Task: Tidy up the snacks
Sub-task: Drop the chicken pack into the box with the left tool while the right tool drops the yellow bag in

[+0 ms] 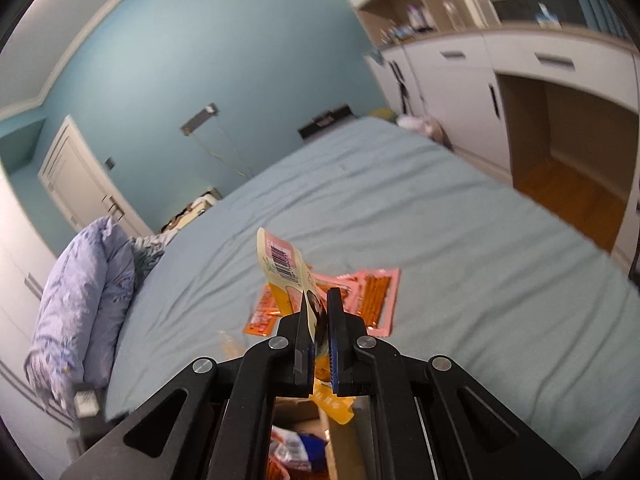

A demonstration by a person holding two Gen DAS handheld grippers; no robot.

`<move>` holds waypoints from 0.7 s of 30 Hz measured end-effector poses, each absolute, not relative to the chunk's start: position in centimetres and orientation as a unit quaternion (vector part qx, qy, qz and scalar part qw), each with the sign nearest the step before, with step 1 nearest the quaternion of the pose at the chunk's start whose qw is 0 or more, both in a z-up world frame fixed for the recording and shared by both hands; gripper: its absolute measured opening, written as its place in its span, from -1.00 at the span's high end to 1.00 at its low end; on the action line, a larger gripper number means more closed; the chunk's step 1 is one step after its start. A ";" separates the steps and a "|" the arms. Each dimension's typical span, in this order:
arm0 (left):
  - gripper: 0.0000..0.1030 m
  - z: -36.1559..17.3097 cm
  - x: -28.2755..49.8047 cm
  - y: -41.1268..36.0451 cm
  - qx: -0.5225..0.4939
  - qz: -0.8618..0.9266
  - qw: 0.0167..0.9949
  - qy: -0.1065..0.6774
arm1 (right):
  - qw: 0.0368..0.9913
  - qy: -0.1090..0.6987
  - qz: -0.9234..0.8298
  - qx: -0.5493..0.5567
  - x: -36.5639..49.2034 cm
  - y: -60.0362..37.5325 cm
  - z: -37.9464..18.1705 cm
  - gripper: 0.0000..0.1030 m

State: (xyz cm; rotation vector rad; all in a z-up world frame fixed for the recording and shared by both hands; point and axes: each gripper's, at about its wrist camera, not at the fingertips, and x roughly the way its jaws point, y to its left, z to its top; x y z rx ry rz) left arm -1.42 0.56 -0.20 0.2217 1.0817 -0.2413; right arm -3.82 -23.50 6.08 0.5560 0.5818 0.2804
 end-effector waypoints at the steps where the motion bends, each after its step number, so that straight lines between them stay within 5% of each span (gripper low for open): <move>1: -0.66 0.1 -1.2 1.5 0.078 -0.107 0.849 0.511 | 0.913 0.275 0.143 0.265 -4.6 -23.3 6.7 0.94; 7: -0.66 1.5 0.1 5.5 0.000 -0.018 0.874 0.485 | 0.893 0.297 0.217 0.260 -6.5 -21.2 7.6 0.94; 17: -0.66 1.3 0.6 5.2 0.004 -0.004 0.877 0.481 | 0.820 0.466 0.279 0.179 -3.7 -14.3 -0.8 0.83; 20: -0.66 1.2 0.3 4.3 0.028 -0.001 0.874 0.486 | 0.794 0.526 0.262 0.155 -2.6 -13.4 -3.6 0.45; 21: -0.66 1.2 0.3 4.2 0.033 0.000 0.874 0.485 | 0.790 0.536 0.255 0.151 -2.5 -13.4 -3.9 0.17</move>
